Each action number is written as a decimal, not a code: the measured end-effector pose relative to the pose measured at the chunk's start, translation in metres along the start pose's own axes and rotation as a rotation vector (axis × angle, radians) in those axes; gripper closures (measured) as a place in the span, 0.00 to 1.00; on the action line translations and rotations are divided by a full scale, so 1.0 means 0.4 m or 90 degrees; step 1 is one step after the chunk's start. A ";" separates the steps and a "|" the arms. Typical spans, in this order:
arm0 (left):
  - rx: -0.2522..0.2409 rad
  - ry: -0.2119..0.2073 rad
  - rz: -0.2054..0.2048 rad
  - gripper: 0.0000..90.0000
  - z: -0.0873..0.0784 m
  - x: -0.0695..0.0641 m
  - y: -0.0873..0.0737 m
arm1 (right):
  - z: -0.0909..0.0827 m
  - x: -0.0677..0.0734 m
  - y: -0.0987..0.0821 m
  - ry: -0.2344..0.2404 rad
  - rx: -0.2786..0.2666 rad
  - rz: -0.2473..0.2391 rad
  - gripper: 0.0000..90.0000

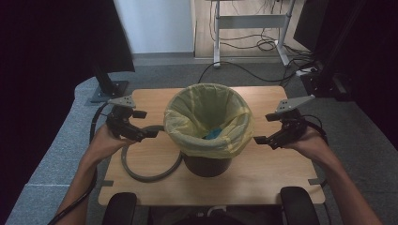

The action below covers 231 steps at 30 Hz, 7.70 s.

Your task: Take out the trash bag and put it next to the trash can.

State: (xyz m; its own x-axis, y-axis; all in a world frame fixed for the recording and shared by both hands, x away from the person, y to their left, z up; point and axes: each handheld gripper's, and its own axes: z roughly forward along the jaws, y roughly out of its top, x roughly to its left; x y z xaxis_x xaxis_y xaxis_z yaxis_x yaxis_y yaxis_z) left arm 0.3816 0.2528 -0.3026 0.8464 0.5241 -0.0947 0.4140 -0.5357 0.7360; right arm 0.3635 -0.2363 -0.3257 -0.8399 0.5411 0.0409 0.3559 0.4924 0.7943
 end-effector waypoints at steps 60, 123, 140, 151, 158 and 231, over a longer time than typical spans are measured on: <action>0.059 -0.219 0.141 0.88 0.129 -0.198 0.177 | 0.096 0.149 0.257 0.159 -0.017 -0.163 0.99; -0.020 0.047 -0.041 0.99 0.075 0.096 0.267 | 0.103 -0.073 0.326 -0.033 -0.045 -0.045 0.99; 0.032 0.055 -0.077 0.59 0.147 0.140 0.225 | 0.200 -0.116 0.276 -0.139 0.026 -0.041 0.34; 0.055 0.103 -0.034 0.87 0.151 0.095 0.259 | 0.192 -0.121 0.266 -0.161 0.039 -0.052 0.87; 0.021 0.091 -0.012 0.97 0.139 0.065 0.274 | 0.163 -0.106 0.281 -0.169 0.019 -0.075 0.99; -0.121 -0.139 0.109 0.76 0.142 -0.093 0.376 | 0.237 0.071 0.340 0.065 -0.053 -0.145 0.84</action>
State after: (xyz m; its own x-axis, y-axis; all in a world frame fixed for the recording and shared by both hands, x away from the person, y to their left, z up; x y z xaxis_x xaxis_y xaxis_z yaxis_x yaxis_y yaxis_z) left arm 0.4317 0.1152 -0.2265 0.9587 0.2713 -0.0850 0.2067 -0.4599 0.8636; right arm 0.4269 -0.0892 -0.2740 -0.9329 0.3494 -0.0875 0.1212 0.5332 0.8373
